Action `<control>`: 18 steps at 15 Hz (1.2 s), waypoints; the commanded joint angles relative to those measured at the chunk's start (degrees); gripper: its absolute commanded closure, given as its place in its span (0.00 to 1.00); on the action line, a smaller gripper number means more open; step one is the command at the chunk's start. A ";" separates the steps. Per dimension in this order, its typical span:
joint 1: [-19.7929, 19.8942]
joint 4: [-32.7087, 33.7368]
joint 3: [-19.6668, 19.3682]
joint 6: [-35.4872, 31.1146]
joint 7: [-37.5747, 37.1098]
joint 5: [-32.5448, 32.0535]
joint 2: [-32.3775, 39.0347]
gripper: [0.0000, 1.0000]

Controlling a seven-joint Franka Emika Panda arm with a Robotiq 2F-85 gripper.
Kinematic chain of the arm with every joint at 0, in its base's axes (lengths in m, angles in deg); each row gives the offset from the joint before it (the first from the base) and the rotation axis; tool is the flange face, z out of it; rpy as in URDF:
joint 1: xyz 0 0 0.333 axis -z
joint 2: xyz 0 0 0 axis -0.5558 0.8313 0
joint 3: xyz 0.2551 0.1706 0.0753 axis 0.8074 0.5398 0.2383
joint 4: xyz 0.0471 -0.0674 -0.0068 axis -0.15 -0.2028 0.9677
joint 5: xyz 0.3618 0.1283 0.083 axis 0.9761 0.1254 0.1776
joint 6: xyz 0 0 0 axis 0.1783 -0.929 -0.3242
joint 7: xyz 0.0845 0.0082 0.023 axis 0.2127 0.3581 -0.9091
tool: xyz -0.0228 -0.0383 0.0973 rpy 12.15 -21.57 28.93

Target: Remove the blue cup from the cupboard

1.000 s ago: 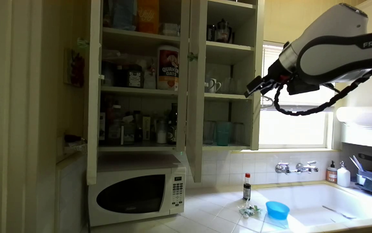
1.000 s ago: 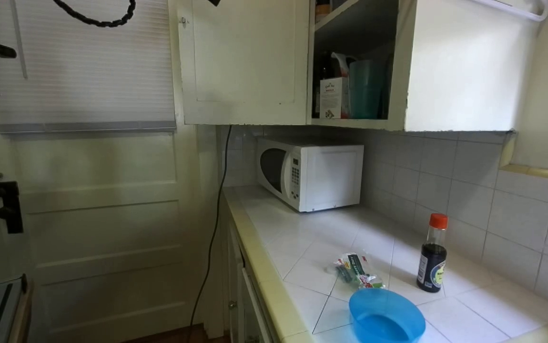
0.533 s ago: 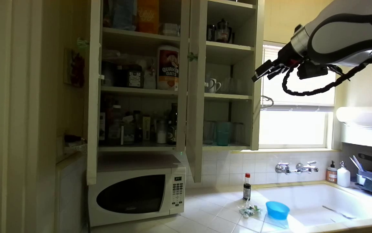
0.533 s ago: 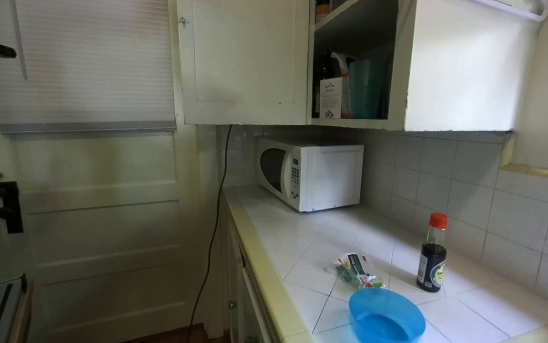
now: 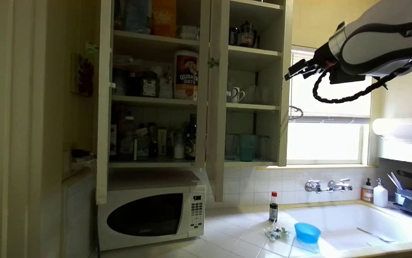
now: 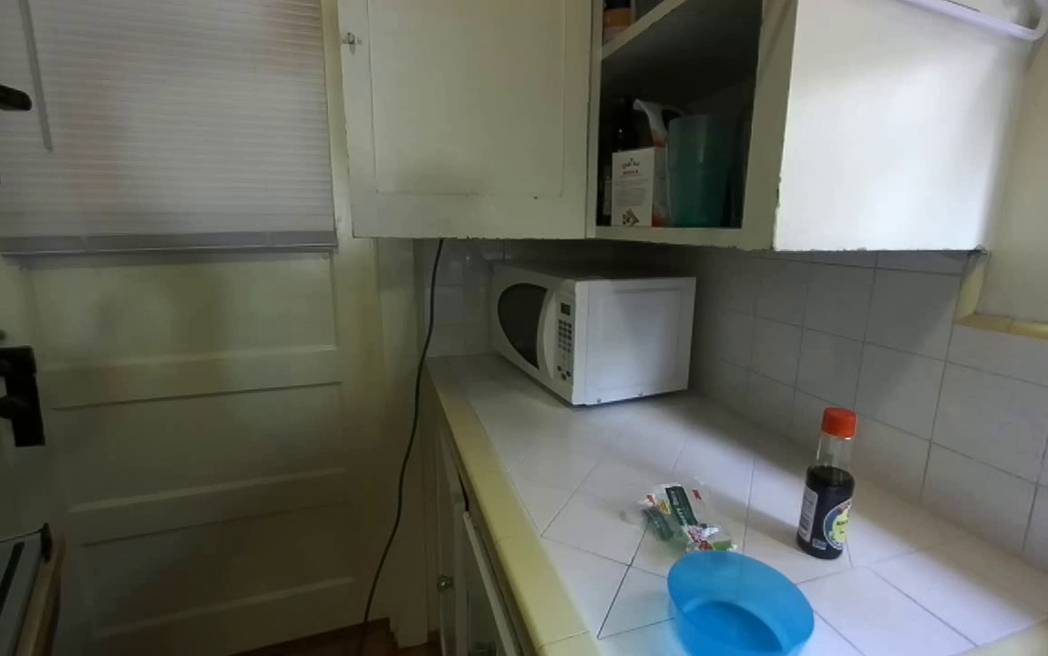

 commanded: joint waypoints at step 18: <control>-23.34 42.81 -30.13 16.94 27.65 26.97 33.44 0.00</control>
